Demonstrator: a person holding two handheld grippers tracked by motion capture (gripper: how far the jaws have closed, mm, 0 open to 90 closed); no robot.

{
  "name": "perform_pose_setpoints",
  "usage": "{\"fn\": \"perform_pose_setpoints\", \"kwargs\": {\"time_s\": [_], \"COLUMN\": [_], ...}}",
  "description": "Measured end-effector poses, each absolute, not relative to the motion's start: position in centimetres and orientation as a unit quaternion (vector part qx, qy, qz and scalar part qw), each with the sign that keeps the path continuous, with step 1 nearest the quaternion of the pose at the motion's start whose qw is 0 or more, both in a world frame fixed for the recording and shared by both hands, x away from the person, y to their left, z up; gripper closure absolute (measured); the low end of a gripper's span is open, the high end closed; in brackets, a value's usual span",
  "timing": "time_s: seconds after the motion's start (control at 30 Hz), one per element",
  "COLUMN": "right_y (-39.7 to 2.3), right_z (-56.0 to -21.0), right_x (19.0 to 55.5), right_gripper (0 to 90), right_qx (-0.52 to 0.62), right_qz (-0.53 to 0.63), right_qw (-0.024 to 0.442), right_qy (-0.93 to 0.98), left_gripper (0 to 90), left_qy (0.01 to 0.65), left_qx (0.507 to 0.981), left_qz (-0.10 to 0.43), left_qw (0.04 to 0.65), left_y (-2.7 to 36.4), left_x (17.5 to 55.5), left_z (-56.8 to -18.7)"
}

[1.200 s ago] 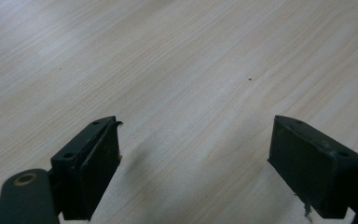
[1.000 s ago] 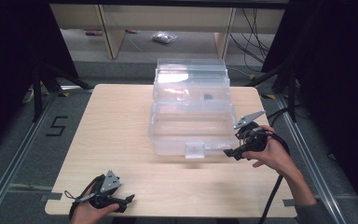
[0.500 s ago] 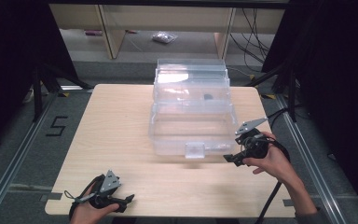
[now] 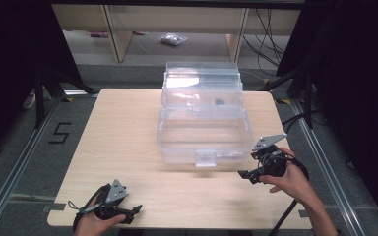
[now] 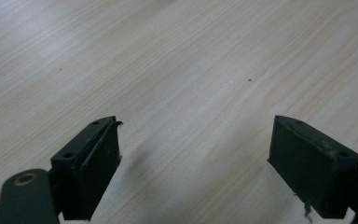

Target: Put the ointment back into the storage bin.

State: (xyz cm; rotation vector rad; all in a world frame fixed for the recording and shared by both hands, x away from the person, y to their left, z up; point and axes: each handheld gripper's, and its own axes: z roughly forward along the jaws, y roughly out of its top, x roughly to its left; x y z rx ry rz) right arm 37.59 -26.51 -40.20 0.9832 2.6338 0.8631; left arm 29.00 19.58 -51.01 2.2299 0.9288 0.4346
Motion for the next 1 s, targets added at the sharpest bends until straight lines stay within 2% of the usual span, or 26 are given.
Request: {"fn": "perform_pose_setpoints", "kwargs": {"time_s": [0.37, 0.4, 0.9, 1.0], "right_y": [-26.6, -26.6, -26.6, -26.7], "right_z": [-41.1, -41.3, -42.1, -42.4], "right_x": [36.6, 36.6, 35.6, 35.4], "right_gripper": [17.4, 17.4, 17.3, 17.3], "right_qx": [0.334, 0.334, 0.339, 0.332], "right_qz": [0.292, 0.295, 0.295, 0.3], "right_qw": [0.101, 0.113, 0.096, 0.105], "right_qy": [0.89, 0.888, 0.888, 0.888], "left_gripper": [15.8, 15.8, 15.8, 15.8], "left_qy": [0.356, 0.358, 0.352, 0.355], "left_qx": [0.856, 0.855, 0.859, 0.856], "left_qz": [0.166, 0.167, 0.166, 0.167], "left_qw": [0.335, 0.337, 0.333, 0.335], "left_y": [19.6, 19.5, 19.6, 19.6], "left_x": [29.0, 29.0, 29.0, 29.0], "left_z": [-51.0, -51.0, -51.0, -51.0]}}
